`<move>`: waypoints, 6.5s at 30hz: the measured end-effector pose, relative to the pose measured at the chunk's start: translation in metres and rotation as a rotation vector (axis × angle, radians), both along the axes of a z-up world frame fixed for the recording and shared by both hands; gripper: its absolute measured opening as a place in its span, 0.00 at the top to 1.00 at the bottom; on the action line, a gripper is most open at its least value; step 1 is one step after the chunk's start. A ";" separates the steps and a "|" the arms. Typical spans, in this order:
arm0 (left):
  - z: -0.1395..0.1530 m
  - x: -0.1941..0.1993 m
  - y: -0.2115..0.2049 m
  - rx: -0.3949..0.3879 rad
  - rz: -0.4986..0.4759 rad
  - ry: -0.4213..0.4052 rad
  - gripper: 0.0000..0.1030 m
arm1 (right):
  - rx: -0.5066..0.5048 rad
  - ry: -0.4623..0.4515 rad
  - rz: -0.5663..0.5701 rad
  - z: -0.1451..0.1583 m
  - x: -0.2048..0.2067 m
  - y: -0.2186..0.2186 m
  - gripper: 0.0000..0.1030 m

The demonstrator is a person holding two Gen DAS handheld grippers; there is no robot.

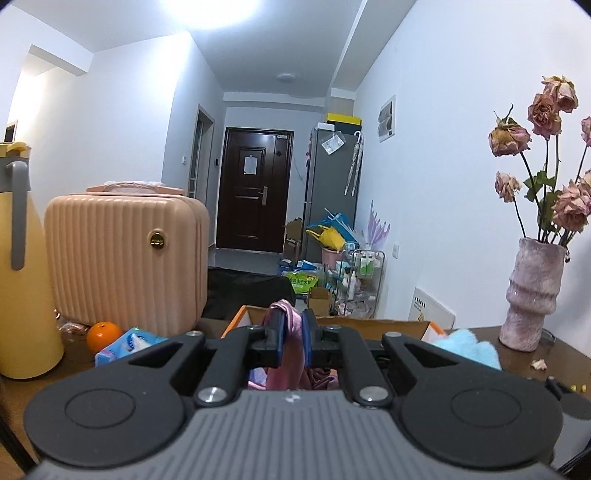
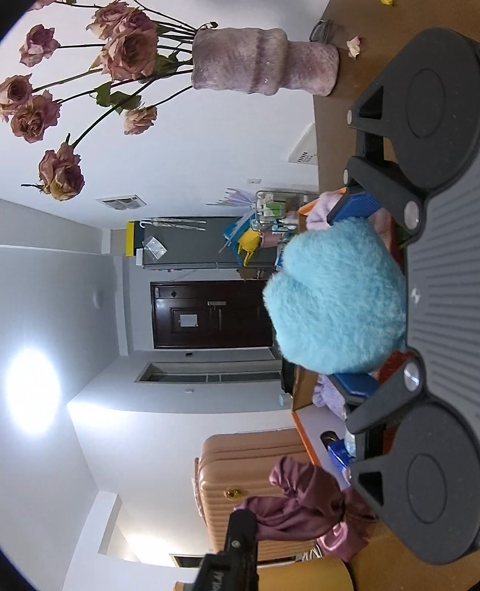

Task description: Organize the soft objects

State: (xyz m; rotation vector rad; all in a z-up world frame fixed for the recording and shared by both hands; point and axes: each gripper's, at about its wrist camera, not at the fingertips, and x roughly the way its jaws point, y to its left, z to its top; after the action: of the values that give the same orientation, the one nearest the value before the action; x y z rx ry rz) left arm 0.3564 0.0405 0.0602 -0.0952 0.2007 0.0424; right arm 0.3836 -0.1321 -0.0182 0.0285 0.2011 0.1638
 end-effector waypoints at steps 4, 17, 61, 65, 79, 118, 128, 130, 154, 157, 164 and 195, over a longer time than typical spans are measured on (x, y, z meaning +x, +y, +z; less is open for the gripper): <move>0.000 0.015 -0.007 -0.018 0.010 0.000 0.90 | 0.019 -0.005 -0.018 0.002 0.015 0.002 0.22; -0.006 0.066 -0.004 -0.058 0.049 0.020 0.93 | 0.041 -0.001 -0.058 0.000 0.060 0.011 0.22; -0.055 -0.019 -0.018 0.025 -0.074 0.292 0.67 | -0.021 0.033 0.006 -0.001 -0.047 -0.025 0.22; -0.041 -0.008 -0.013 -0.004 -0.034 0.226 0.67 | -0.023 0.001 0.001 0.002 -0.038 -0.017 0.22; -0.035 0.068 -0.005 0.007 0.076 0.121 0.67 | -0.002 -0.022 -0.035 0.004 0.035 0.012 0.22; -0.056 0.080 0.011 0.112 0.168 0.052 0.00 | -0.032 -0.037 -0.102 -0.003 0.056 0.006 0.00; -0.061 0.029 0.010 0.130 0.164 0.073 0.00 | -0.029 -0.024 -0.119 -0.002 0.008 -0.009 0.00; -0.062 0.017 0.010 0.130 0.163 0.075 0.00 | -0.029 -0.022 -0.120 -0.002 -0.002 -0.012 0.00; -0.038 -0.178 -0.014 0.126 0.017 0.018 0.00 | -0.026 0.045 -0.062 0.016 -0.179 -0.042 0.00; -0.034 -0.210 -0.019 0.126 -0.009 0.000 0.00 | -0.004 0.034 -0.033 0.022 -0.213 -0.048 0.00; -0.035 -0.271 -0.025 0.088 -0.090 -0.033 0.00 | -0.008 0.006 -0.012 0.034 -0.279 -0.059 0.00; -0.038 -0.306 -0.040 0.115 -0.102 -0.049 0.00 | -0.006 -0.004 -0.019 0.032 -0.327 -0.074 0.00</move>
State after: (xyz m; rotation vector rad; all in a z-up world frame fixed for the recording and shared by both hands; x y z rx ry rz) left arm 0.0501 0.0009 0.0227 0.0282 0.1540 -0.0501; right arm 0.0563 -0.2063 0.0140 0.0246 0.1977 0.1443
